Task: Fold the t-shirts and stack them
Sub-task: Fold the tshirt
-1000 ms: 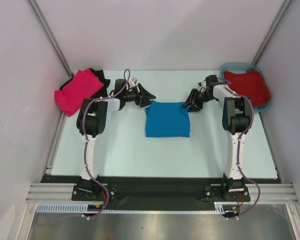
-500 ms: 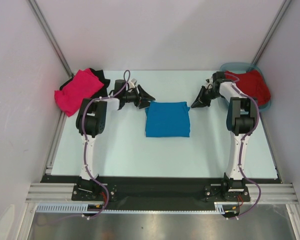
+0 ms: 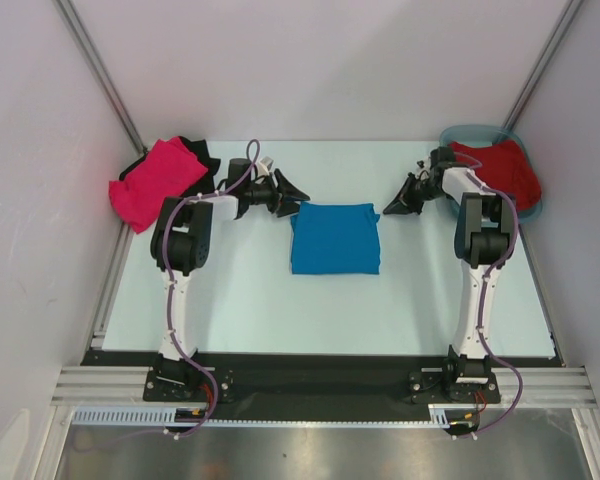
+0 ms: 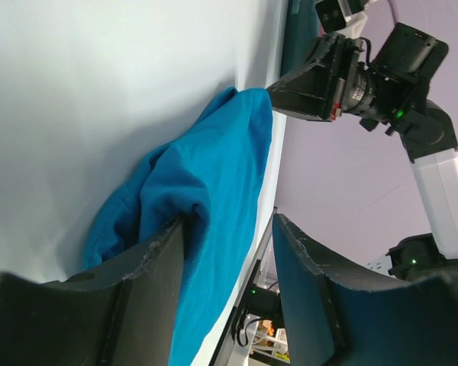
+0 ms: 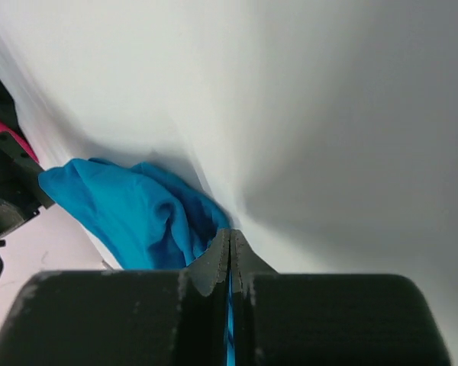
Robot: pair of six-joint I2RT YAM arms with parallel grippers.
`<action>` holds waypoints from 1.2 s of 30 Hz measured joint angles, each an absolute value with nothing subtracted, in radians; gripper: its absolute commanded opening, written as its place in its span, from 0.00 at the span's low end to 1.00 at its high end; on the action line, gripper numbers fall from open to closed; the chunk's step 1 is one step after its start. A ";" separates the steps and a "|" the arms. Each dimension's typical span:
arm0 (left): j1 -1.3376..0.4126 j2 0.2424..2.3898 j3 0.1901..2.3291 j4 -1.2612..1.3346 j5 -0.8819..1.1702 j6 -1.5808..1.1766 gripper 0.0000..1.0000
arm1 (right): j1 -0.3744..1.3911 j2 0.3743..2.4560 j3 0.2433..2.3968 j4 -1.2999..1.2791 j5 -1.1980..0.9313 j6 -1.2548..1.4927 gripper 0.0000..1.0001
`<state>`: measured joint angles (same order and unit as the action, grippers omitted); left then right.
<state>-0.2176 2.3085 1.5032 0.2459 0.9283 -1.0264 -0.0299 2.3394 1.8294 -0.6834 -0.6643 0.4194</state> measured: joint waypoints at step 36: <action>-0.210 2.308 1.504 0.268 0.937 -1.048 0.54 | -0.038 2.382 1.819 -0.622 -0.718 0.508 0.00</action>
<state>-0.2100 2.3081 1.5040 0.2680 0.9375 -1.0481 -0.0383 2.3821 1.8194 -0.6224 -0.7181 0.5083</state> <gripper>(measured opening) 0.539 0.010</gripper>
